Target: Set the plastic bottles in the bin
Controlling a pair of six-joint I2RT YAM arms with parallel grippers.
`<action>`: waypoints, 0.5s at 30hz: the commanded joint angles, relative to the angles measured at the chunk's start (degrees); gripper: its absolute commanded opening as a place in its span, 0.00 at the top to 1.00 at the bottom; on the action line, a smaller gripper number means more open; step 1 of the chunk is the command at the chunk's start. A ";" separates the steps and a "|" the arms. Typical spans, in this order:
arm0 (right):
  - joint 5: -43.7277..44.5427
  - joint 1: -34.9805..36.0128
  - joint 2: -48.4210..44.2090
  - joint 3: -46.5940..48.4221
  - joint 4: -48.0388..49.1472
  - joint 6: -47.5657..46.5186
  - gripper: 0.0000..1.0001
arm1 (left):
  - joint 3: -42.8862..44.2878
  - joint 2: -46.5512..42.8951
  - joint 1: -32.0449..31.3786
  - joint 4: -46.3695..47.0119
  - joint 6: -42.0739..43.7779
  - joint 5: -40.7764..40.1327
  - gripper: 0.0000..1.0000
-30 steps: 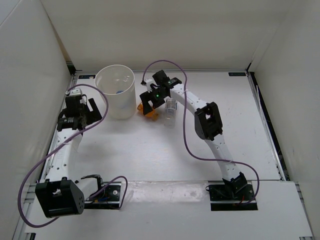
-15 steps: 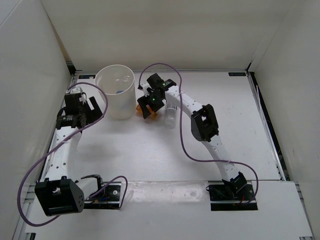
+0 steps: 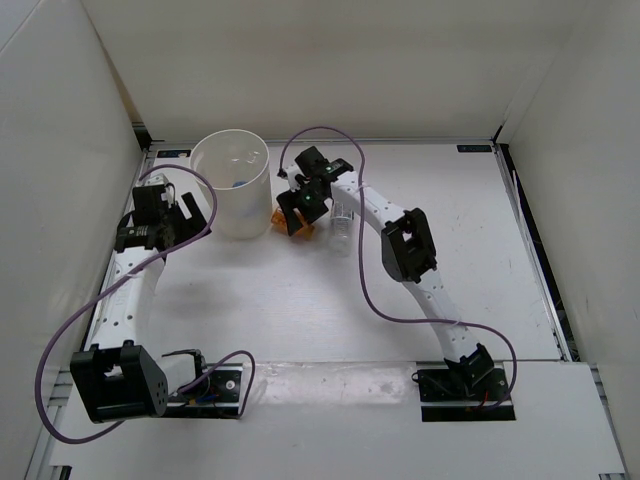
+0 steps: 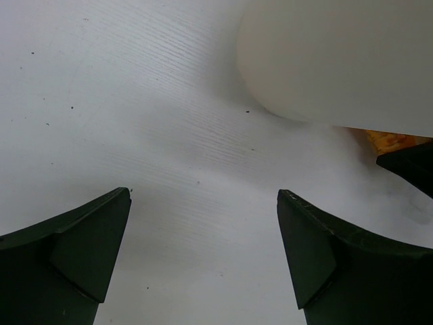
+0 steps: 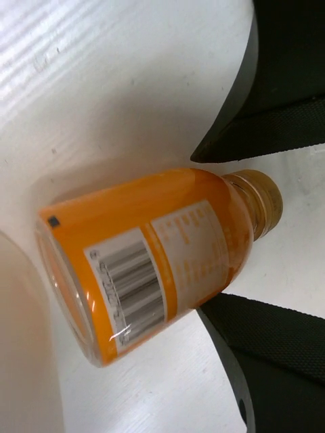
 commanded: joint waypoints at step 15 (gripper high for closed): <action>-5.86 -2.64 -1.85 1.84 3.30 2.09 0.79 | 0.73 1.02 -0.11 1.52 -0.81 0.77 0.00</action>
